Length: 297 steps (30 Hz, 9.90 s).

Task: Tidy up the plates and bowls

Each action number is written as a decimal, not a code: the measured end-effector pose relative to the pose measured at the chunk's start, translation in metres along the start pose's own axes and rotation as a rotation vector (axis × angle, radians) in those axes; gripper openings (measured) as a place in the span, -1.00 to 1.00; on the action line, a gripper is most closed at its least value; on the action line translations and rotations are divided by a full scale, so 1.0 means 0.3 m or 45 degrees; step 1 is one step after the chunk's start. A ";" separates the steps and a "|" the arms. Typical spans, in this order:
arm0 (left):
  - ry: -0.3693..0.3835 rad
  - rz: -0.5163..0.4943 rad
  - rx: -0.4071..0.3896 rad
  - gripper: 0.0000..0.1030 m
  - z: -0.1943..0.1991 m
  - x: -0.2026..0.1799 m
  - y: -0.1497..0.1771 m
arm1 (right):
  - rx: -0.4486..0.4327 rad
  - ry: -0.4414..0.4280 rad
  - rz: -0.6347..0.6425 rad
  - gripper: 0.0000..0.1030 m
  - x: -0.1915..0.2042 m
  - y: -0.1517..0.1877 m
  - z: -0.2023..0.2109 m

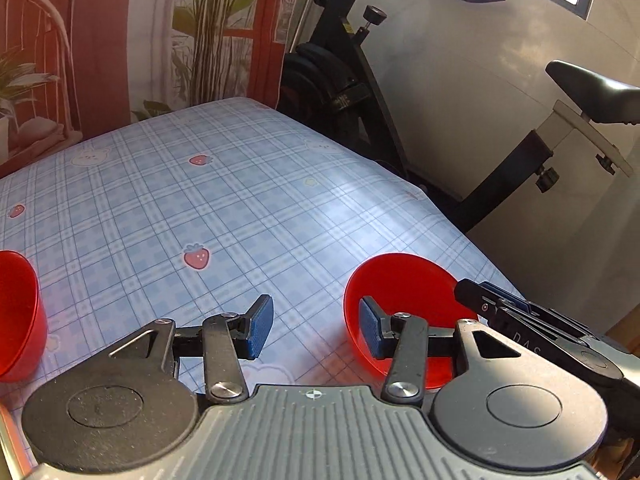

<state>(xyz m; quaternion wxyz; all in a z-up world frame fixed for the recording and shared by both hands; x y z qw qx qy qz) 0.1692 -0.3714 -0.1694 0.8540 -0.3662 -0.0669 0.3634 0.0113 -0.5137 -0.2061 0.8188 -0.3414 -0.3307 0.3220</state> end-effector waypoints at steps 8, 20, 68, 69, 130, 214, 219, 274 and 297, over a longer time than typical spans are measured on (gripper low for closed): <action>0.031 -0.038 0.072 -0.04 -0.093 -0.057 0.038 | 0.051 -0.007 -0.041 -0.63 -0.005 0.027 -0.032; 0.064 -0.004 0.061 -0.60 -0.073 -0.026 0.072 | 0.052 -0.050 0.002 -0.84 0.057 0.015 -0.022; -0.252 0.406 -0.171 -0.60 0.457 0.814 0.052 | 0.179 -0.588 0.402 -0.84 1.117 0.033 -0.166; -0.246 0.410 -0.159 -0.60 0.438 0.815 0.056 | 0.186 -0.577 0.403 -0.84 1.109 0.041 -0.178; -0.292 0.404 -0.003 -0.32 0.261 0.784 0.080 | 0.310 -0.612 0.136 -0.75 0.984 0.096 -0.217; -0.551 0.522 -0.106 -0.09 0.730 0.778 0.395 | 0.277 -0.759 0.507 -0.27 1.149 0.239 0.180; -0.642 0.474 -0.173 0.07 0.807 0.752 0.347 | 0.170 -0.757 0.492 -0.09 1.124 0.151 0.228; -1.029 0.324 -0.692 0.69 1.499 0.387 0.118 | -0.243 -0.803 0.457 0.99 0.970 -0.281 0.847; -1.019 0.362 -0.695 0.70 1.508 0.400 0.124 | -0.246 -0.789 0.475 0.99 0.953 -0.263 0.844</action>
Point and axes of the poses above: each gripper's, at about its wrist camera, not at the fingertips, and z roughly against the way its jaws point, x to its left, y to its underside, the point moved 7 cm from there along -z, roughly the way its jaws point, and after that the axes turned 3 degrees about -y, right-handed, at the moved point
